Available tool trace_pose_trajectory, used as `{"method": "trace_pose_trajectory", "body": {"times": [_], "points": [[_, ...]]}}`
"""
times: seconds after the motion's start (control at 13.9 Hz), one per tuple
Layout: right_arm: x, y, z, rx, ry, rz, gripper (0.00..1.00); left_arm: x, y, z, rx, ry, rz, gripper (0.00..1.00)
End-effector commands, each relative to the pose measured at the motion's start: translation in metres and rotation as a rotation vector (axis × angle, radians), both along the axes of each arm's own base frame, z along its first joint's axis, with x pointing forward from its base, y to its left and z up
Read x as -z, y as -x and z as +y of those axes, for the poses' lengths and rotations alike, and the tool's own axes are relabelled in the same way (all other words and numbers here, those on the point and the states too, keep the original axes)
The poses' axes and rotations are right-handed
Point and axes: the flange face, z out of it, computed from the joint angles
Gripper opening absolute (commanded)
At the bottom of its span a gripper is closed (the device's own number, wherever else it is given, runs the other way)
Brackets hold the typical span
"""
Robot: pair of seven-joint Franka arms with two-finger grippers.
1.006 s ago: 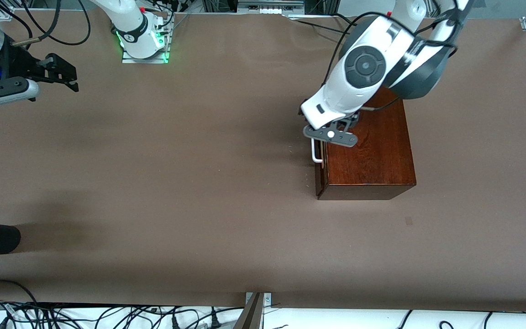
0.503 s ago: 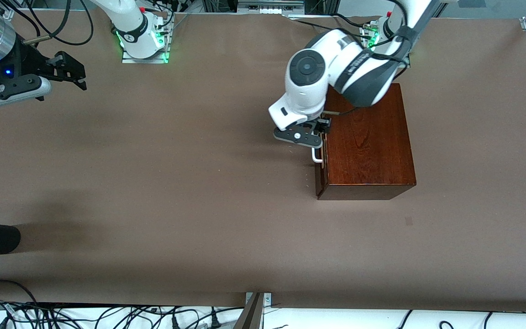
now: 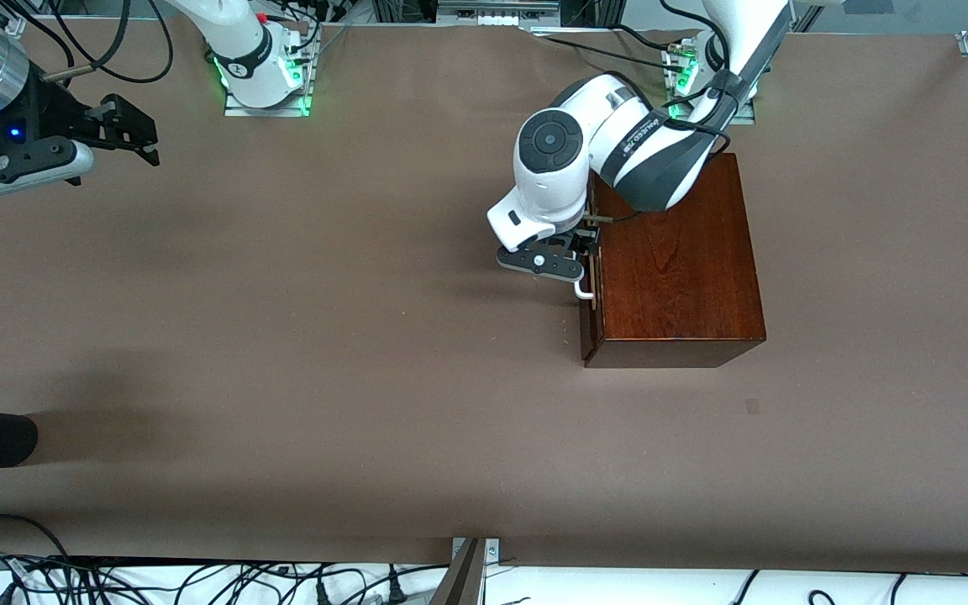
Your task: Open drawer, take yellow block, close drawer
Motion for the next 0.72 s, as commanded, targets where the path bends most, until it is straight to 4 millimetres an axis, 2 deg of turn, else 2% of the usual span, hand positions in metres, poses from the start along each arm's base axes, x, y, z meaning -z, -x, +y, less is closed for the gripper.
{"method": "trace_pose_trajectory", "body": {"times": [0.0, 0.65], "points": [[-0.007, 0.004, 0.004, 0.000, -0.011, -0.007, 1.00, -0.004, -0.008, -0.002, -0.007, -0.006, -0.024, 1.00], [-0.008, 0.005, 0.008, -0.008, -0.004, -0.009, 1.00, 0.022, 0.000, -0.001, 0.030, -0.072, -0.014, 1.00]]}}
